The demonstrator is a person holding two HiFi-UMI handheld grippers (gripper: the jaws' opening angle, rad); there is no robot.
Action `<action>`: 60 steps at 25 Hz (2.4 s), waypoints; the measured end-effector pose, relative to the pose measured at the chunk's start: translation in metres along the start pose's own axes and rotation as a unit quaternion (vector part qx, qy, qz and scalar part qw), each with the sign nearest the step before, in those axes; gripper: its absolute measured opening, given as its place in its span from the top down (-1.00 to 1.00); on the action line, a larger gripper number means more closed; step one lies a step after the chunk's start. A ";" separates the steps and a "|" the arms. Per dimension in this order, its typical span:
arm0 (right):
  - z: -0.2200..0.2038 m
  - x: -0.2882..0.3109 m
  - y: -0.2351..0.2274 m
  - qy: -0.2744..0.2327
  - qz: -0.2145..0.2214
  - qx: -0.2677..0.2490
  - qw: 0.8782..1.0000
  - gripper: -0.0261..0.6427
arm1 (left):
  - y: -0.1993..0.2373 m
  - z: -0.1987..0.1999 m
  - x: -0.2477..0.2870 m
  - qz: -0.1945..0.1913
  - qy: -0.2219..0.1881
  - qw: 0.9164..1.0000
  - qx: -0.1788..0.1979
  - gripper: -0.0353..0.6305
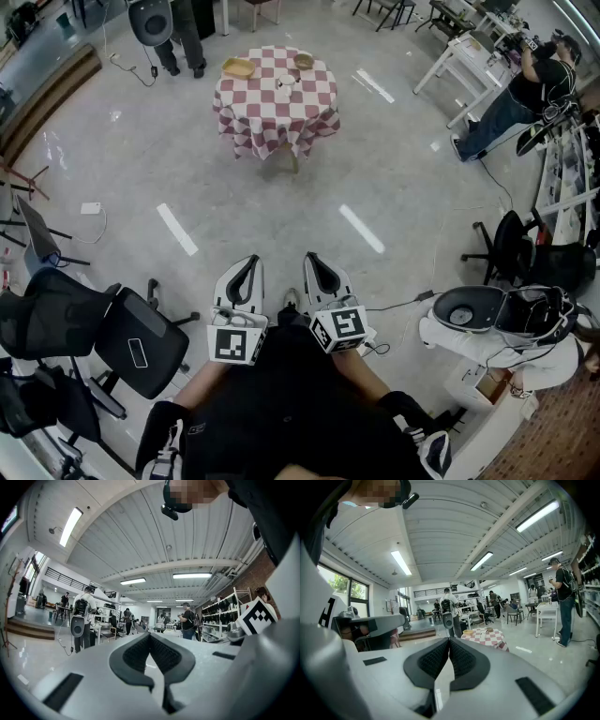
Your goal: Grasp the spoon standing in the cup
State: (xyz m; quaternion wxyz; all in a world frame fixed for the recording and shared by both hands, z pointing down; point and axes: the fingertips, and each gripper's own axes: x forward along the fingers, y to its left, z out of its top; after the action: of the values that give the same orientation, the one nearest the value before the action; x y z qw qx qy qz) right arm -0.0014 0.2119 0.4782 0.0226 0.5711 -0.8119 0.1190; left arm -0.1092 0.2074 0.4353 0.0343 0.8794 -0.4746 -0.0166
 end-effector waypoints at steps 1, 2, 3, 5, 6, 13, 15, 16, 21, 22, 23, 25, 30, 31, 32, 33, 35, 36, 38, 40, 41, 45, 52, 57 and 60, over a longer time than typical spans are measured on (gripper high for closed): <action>-0.001 -0.001 -0.001 0.008 -0.001 -0.004 1.000 0.84 | 0.000 -0.001 0.000 0.002 0.002 1.000 0.000 0.87; -0.002 -0.001 -0.003 0.016 -0.002 -0.008 1.000 0.84 | -0.001 -0.001 -0.001 0.003 0.001 1.000 -0.001 0.87; -0.003 -0.002 -0.004 0.021 -0.002 -0.012 1.000 0.84 | -0.001 0.000 -0.001 0.004 -0.002 1.000 -0.002 0.87; -0.002 -0.001 -0.004 0.017 -0.001 -0.011 1.000 0.84 | -0.001 0.002 0.000 0.005 -0.008 1.000 -0.004 0.87; -0.002 -0.001 -0.004 0.010 0.001 -0.006 1.000 0.84 | -0.001 0.001 0.001 0.006 -0.008 1.000 -0.005 0.87; -0.001 0.002 -0.013 0.002 0.005 0.012 1.000 0.84 | -0.005 -0.005 0.008 0.010 -0.003 1.000 -0.008 0.87; -0.001 0.004 -0.018 0.000 0.009 0.026 1.000 0.84 | -0.007 -0.008 0.012 0.012 0.001 1.000 -0.006 0.87; -0.001 0.005 -0.021 0.000 0.010 0.030 1.000 0.84 | -0.008 -0.009 0.014 0.014 0.003 1.000 -0.005 0.87; 0.001 0.008 -0.037 0.001 0.019 0.026 0.999 0.84 | -0.018 -0.004 0.030 0.023 0.002 1.000 0.002 0.87; 0.001 0.010 -0.041 0.002 0.022 0.025 0.999 0.84 | -0.020 -0.004 0.033 0.024 0.003 1.000 0.005 0.87; 0.000 0.012 -0.045 0.002 0.025 0.023 0.999 0.84 | -0.023 -0.005 0.038 0.026 0.004 1.000 0.008 0.87; -0.001 0.017 -0.055 0.003 0.031 0.018 0.999 0.84 | -0.027 -0.007 0.048 0.030 0.007 0.999 0.013 0.87; 0.000 0.028 -0.078 0.001 0.048 0.015 0.999 0.84 | -0.042 -0.009 0.066 0.040 0.007 0.999 0.023 0.87; 0.001 0.033 -0.083 0.001 0.049 0.013 0.999 0.84 | -0.042 -0.011 0.070 0.043 0.007 0.999 0.026 0.87; 0.001 0.039 -0.088 0.002 0.050 0.012 0.999 0.84 | -0.041 -0.012 0.074 0.047 0.011 0.998 0.029 0.87; 0.001 0.045 -0.092 0.003 0.050 0.014 0.999 0.84 | -0.038 -0.014 0.077 0.050 0.018 0.998 0.030 0.87; 0.001 0.056 -0.099 0.008 0.048 0.022 0.999 0.84 | -0.029 -0.019 0.086 0.053 0.028 0.998 0.028 0.87; 0.001 0.062 -0.102 0.011 0.047 0.025 0.999 0.84 | -0.024 -0.021 0.093 0.054 0.030 0.998 0.027 0.87; 0.000 0.081 -0.108 0.018 0.045 0.025 0.999 0.84 | -0.010 -0.025 0.110 0.057 0.027 0.998 0.023 0.87; 0.000 0.107 -0.113 0.021 0.042 0.022 0.999 0.84 | 0.008 -0.027 0.134 0.055 0.020 0.998 0.011 0.87; 0.001 0.121 -0.116 0.022 0.040 0.020 0.999 0.84 | 0.019 -0.028 0.146 0.052 0.021 0.998 0.009 0.87; 0.011 0.188 -0.123 0.026 0.030 0.002 0.999 0.84 | 0.070 -0.028 0.196 0.034 0.032 0.999 0.013 0.87; 0.039 0.299 -0.134 0.035 0.001 0.010 0.999 0.84 | 0.152 -0.002 0.278 -0.009 0.028 0.999 0.016 0.87; 0.049 0.362 -0.150 0.032 -0.027 0.027 0.999 0.84 | 0.199 -0.009 0.315 -0.020 0.039 0.999 0.004 0.87; 0.048 0.389 -0.163 0.045 -0.037 0.032 0.998 0.84 | 0.216 -0.009 0.334 -0.021 0.032 0.999 -0.016 0.87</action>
State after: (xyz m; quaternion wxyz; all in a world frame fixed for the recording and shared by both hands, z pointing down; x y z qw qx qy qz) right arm 0.0205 -0.2090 0.5263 0.0453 0.5954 -0.7840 0.1699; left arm -0.1058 -0.1898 0.4619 0.0629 0.8884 -0.4548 0.0030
